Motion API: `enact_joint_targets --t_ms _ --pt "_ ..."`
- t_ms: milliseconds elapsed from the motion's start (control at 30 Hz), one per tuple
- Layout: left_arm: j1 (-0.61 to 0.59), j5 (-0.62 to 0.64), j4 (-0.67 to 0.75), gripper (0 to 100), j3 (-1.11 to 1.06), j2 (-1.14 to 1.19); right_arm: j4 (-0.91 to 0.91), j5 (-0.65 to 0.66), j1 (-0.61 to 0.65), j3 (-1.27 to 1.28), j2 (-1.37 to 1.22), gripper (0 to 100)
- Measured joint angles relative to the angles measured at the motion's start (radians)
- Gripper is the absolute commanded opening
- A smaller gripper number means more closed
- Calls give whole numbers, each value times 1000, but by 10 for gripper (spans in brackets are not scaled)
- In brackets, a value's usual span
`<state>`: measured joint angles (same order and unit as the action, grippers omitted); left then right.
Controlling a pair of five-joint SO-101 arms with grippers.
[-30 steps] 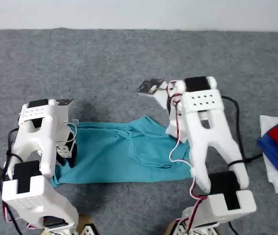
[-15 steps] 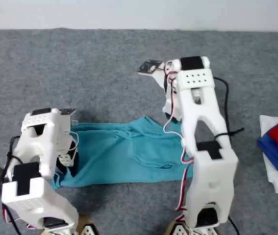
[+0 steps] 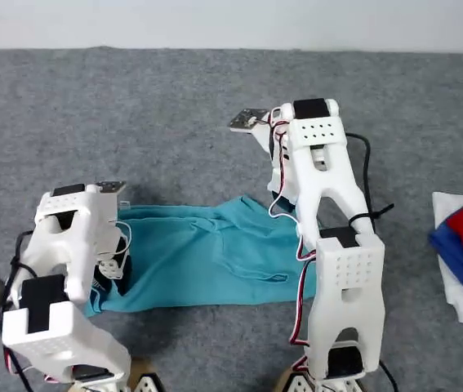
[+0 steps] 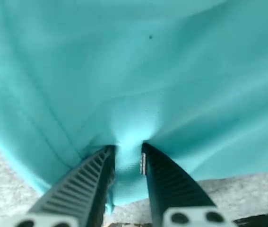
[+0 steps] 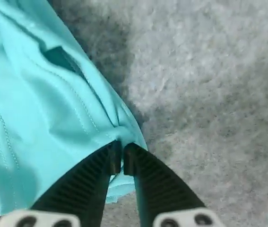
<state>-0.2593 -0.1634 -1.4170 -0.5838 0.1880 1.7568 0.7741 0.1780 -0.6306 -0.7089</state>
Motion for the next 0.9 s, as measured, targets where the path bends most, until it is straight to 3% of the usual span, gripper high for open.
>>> enact_joint_targets --t_ms 333,567,900 --pt "0 0 17 94 -12 -2 0 3 -2 74 97 9" --pt "2 2 149 94 -112 -6 0 147 55 463 437 9" --pt "2 -48 153 94 -114 -6 0 278 97 1016 873 28"
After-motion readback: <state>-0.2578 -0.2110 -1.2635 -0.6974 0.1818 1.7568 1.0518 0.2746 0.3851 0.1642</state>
